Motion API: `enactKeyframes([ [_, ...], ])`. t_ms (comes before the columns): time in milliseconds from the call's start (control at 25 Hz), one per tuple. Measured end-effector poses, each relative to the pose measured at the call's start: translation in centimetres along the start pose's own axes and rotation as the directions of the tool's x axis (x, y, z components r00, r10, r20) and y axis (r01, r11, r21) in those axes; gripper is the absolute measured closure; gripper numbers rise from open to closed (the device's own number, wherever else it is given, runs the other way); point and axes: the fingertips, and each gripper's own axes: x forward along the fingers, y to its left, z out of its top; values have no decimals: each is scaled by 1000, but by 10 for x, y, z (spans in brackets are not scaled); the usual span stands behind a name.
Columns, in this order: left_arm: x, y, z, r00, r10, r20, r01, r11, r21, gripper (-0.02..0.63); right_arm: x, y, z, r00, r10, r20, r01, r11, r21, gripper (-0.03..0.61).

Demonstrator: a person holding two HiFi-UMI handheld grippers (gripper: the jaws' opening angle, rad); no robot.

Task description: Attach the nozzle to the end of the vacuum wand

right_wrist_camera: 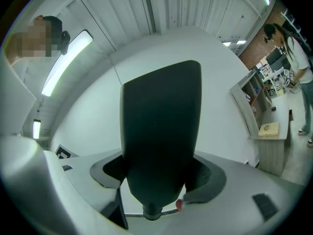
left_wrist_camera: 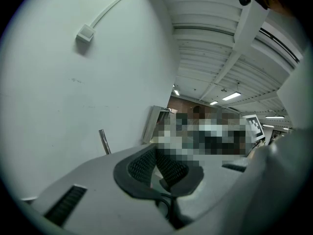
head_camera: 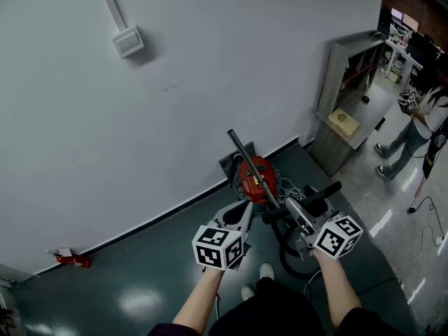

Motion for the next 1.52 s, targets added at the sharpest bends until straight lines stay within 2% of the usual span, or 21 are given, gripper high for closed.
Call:
enactKeyframes([
  [440,39,19,15,999,49,-7,-49,999,-5,609,36,-34,14,999,50,-17,-50,998,25,238],
  [880,66,46,23,998,50,-29,-50,999,-10,609,69,-58,14,999,45,-29,-43,998,50,238],
  [1520,119,127,45,998,30,-55,-32,999,-34,609,158,-91,19,1000,4,-31,-2,998,70,238],
])
